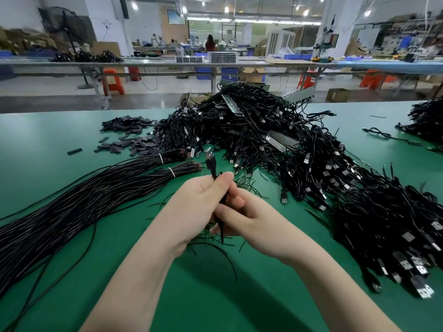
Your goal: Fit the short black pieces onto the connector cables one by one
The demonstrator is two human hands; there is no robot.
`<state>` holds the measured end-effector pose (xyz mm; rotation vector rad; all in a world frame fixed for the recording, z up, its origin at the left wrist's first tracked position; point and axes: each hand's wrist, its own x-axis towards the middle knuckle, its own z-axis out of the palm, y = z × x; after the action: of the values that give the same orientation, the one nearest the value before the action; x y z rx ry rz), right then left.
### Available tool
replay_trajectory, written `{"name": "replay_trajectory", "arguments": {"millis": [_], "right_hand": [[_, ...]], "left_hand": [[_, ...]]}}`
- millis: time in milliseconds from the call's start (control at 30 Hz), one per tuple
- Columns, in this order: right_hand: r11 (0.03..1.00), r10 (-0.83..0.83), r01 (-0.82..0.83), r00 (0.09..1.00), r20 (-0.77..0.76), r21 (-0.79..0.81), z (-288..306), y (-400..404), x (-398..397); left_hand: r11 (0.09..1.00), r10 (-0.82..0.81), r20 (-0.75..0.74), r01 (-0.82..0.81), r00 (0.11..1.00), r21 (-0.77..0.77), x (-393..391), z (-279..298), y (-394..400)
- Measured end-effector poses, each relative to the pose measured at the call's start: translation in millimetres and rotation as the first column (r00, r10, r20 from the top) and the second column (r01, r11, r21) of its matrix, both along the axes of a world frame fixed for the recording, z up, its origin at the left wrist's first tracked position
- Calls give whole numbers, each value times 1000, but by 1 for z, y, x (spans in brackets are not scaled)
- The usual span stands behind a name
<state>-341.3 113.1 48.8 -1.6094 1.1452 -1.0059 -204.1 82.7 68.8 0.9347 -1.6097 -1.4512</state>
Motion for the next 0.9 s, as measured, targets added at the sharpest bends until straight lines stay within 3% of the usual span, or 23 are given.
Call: {"name": "replay_trajectory", "arguments": {"millis": [100, 200, 300, 367, 400, 467, 533, 567, 700, 800, 900], "right_hand": [[999, -35, 34, 999, -40, -15, -12, -6, 7], [998, -57, 52, 989, -136, -42, -21, -8, 11], [983, -185, 175, 939, -289, -60, -31, -12, 11], [964, -254, 264, 920, -299, -8, -37, -17, 4], [959, -250, 276, 932, -264, 65, -38, -20, -1], [951, -176, 205, 974, -139, 230, -37, -23, -12], [936, -57, 74, 997, -59, 343, -36, -22, -22], [920, 19, 7, 998, -64, 391, -36, -20, -27], [829, 288, -148, 940, -184, 540, -36, -14, -40], [822, 286, -126, 935, -211, 555, -37, -14, -45], [817, 212, -105, 969, -126, 567, -39, -18, -51]], "left_hand": [[987, 149, 179, -135, 972, -86, 0, -5, -3], [905, 401, 473, -257, 785, -340, -2, -8, -7], [802, 571, 436, -360, 696, -476, 0, -10, -7], [710, 649, 353, -370, 674, -599, 10, -9, -11], [695, 636, 355, -308, 685, -650, 17, -8, -15], [721, 508, 557, 29, 657, -692, 26, -10, -23], [697, 376, 748, 364, 547, -617, 21, -15, -26], [698, 317, 794, 440, 518, -565, 14, -17, -24], [790, 163, 883, 477, 440, -384, -6, -32, -19], [832, 35, 895, 484, 444, -273, -8, -38, -19], [847, 19, 905, 473, 425, -240, -11, -42, -19]]}}
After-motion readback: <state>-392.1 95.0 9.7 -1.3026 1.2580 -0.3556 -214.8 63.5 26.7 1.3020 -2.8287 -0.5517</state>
